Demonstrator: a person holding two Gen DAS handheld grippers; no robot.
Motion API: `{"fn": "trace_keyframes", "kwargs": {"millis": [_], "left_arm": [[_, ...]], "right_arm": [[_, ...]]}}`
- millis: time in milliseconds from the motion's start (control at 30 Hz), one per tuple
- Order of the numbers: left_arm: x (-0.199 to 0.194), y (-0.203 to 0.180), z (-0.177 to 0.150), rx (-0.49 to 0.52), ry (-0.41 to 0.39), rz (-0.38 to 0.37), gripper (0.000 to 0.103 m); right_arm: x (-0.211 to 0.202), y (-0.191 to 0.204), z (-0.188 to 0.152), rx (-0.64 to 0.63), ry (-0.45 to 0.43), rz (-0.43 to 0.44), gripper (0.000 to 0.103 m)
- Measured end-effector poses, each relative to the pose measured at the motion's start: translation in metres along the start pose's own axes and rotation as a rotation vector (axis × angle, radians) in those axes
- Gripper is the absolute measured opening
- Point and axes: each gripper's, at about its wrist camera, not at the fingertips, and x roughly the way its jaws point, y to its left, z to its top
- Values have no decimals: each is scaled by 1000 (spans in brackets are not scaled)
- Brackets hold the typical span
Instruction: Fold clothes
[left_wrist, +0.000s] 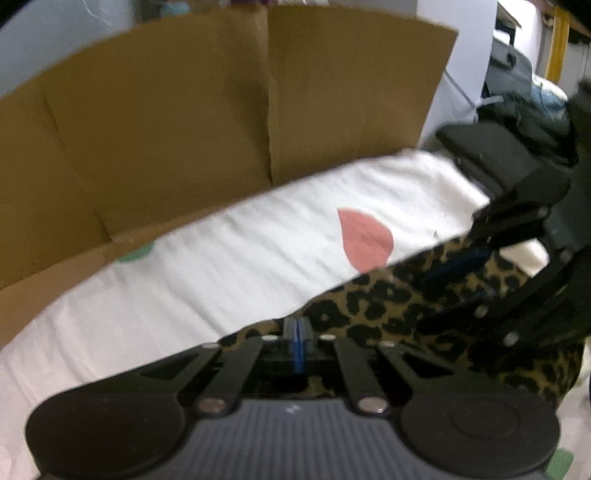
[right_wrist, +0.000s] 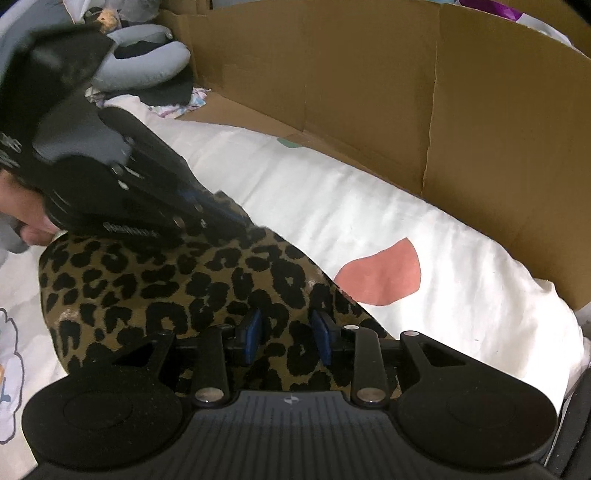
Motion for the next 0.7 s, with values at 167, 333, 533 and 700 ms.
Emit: {"fn": "trace_keyframes", "kwargs": {"millis": [167,333,533,700], "left_arm": [[-21,-14,0,-54,-49,-64,8],[-11,-36,-3,-17,-22,-76,13],[6,-33,-11,-35,3,-73,15],[14,-29,-10,-55,24,-47,15]], "right_arm": [[2,-8,-1,49,3,25,36],[0,-11,-1,61,0,41,36],[-4,-13,1,96,4,47,37],[-22,-13,3,145,-6,39,38]]}}
